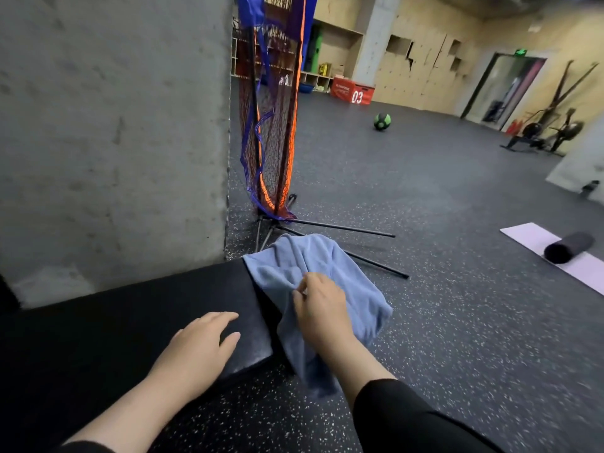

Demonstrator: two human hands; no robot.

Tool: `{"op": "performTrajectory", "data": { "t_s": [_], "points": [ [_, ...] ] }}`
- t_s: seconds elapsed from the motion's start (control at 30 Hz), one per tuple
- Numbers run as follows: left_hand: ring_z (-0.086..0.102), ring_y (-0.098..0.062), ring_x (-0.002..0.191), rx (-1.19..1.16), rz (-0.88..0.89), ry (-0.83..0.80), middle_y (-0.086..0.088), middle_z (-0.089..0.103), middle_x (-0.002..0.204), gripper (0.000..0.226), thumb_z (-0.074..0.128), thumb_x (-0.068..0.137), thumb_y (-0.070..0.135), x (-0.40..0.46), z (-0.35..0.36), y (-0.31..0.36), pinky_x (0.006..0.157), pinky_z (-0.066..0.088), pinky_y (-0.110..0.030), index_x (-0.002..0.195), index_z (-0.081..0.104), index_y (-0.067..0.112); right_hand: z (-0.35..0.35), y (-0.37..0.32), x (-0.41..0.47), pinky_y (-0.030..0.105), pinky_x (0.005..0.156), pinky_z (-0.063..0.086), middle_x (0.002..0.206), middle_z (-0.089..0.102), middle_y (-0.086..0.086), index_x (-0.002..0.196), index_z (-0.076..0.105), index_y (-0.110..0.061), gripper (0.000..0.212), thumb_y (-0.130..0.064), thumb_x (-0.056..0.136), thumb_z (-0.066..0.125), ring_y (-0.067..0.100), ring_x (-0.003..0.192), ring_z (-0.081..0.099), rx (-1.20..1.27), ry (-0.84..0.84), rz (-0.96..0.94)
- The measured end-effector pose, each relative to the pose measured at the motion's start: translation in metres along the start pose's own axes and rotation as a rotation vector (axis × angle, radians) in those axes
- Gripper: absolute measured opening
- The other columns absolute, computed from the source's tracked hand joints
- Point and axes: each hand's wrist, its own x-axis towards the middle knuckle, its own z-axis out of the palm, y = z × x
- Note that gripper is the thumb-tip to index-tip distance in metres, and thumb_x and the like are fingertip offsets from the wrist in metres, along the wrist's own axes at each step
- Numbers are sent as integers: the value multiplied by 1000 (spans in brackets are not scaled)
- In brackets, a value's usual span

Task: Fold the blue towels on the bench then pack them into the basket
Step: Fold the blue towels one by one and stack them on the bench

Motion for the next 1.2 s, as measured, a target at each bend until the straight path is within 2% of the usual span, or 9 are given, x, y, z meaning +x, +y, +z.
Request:
{"op": "performTrajectory", "data": {
  "t_s": [0.2,0.3,0.4,0.53,0.6,0.7,0.8,0.97,1.2],
  "points": [
    [53,-4,123,-567,-92,47,14,61,132,40,57,100,40,3,-8,4,103,38,-23,140,57,33,-15,-62,-10,27,70,35,73,56,-11,87,46,-25,16,-32,100,53,1,67,50,505,-196,-15],
    [65,-4,113,-855,-180,55,14,72,119,26,61,97,44,2,-15,-2,108,47,-38,121,68,39,-8,-88,-13,22,67,39,69,52,-13,87,48,-23,14,-27,99,55,1,62,44,643,-242,-28],
    [70,-9,107,-945,-182,45,9,77,109,22,64,98,41,-7,-25,-15,105,51,-45,116,73,33,-3,-111,-13,15,63,37,69,50,-12,85,47,-21,18,-24,99,57,-2,59,42,741,-235,-26],
    [67,-24,99,-1029,-195,43,-17,74,108,19,61,101,32,-25,-47,-34,91,51,-49,108,75,22,7,-150,-14,12,60,38,67,49,-11,86,50,-17,16,-21,99,58,-3,55,42,781,-253,-70],
    [69,-31,101,-1074,-243,65,-16,75,107,20,59,102,27,-33,-56,-45,91,52,-51,108,74,15,12,-172,-18,11,60,38,66,49,-11,87,49,-15,15,-19,99,58,-3,53,42,814,-285,-109],
    [70,-29,97,-1149,-321,185,-11,77,102,21,52,105,18,-42,-69,-61,81,50,-40,108,70,9,22,-205,-22,13,64,40,68,53,-13,84,49,-20,18,-19,99,58,-4,59,44,858,-338,-181],
    [72,-27,95,-1333,-440,367,-16,76,106,24,49,105,19,-52,-91,-83,83,55,-38,111,70,9,34,-228,-24,14,72,42,91,65,-10,102,58,-25,3,-27,101,55,0,81,56,826,-384,-214],
    [73,-28,103,-1455,-535,364,-14,76,111,29,57,103,29,-78,-117,-126,96,56,-44,119,71,9,74,-222,-36,28,98,47,130,62,-4,142,49,-18,47,-35,100,57,12,118,60,524,-616,-192],
    [70,-29,112,-1436,-529,256,-12,74,118,33,42,110,30,-96,-124,-152,105,50,-53,128,64,14,93,-232,-57,35,89,57,103,76,-7,118,67,-24,30,-38,92,68,10,100,71,788,-835,-181]
  ]
}}
